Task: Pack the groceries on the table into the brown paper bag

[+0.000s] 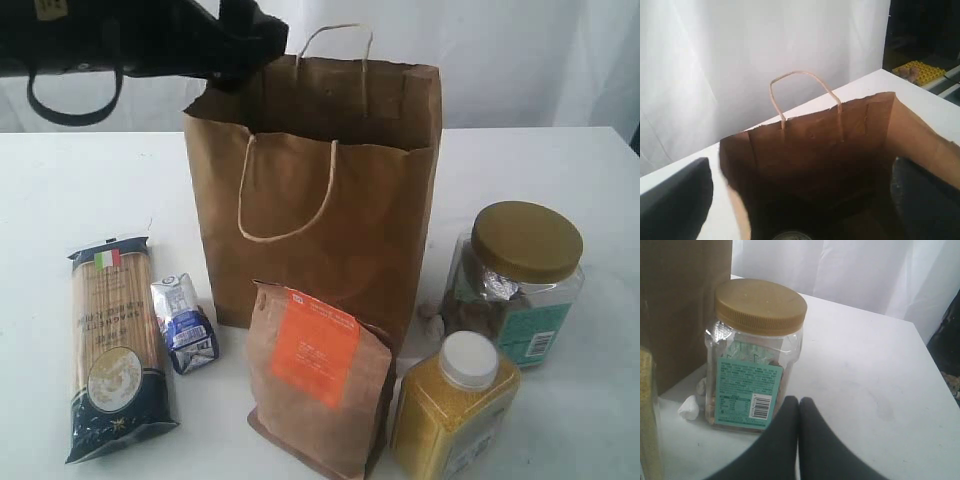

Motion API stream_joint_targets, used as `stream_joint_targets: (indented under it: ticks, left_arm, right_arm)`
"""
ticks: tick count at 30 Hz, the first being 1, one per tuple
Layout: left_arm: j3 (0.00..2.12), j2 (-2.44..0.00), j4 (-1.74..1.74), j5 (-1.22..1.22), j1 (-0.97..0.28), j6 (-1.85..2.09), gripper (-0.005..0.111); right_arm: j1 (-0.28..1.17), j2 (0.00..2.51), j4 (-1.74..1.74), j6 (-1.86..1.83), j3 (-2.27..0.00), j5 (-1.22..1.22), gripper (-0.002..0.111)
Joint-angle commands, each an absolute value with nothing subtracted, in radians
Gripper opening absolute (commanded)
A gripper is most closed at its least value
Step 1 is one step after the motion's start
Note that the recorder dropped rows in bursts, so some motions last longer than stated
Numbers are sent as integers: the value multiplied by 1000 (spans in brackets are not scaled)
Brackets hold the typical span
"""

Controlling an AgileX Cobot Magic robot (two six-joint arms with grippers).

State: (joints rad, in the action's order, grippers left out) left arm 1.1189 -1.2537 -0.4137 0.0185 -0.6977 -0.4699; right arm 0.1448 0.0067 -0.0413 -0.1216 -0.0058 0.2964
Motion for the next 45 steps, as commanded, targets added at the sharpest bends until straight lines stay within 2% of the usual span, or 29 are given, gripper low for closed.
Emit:
stream_joint_targets:
  ticks: [1, 8, 12, 16, 19, 28, 32, 38, 45]
  left_arm:
    - [1062, -1176, -425, 0, -700, -476, 95]
    - [975, -1016, -469, -63, -700, -469, 95]
    - [930, -904, -484, -183, -700, -469, 95]
    - [856, -799, -487, -256, -700, -472, 90]
    - [794, -727, -476, -295, -700, -475, 79]
    - [541, -629, -288, -299, -700, -493, 33]
    - [436, -629, -273, -179, -700, -520, 22]
    - [317, -629, -179, 123, -700, -376, 21]
    - [205, -629, 121, 299, -700, -9, 21]
  right_arm:
    - [139, 0, -44, -120, 0, 290, 0]
    - [139, 0, -44, -120, 0, 290, 0]
    - [139, 0, -44, -120, 0, 290, 0]
    - [139, 0, -44, -120, 0, 290, 0]
    - [139, 0, -44, -120, 0, 290, 0]
    - [139, 0, -44, -120, 0, 290, 0]
    - [139, 0, -44, -120, 0, 290, 0]
    - [139, 0, -44, -120, 0, 290, 0]
    - [139, 0, -44, -120, 0, 290, 0]
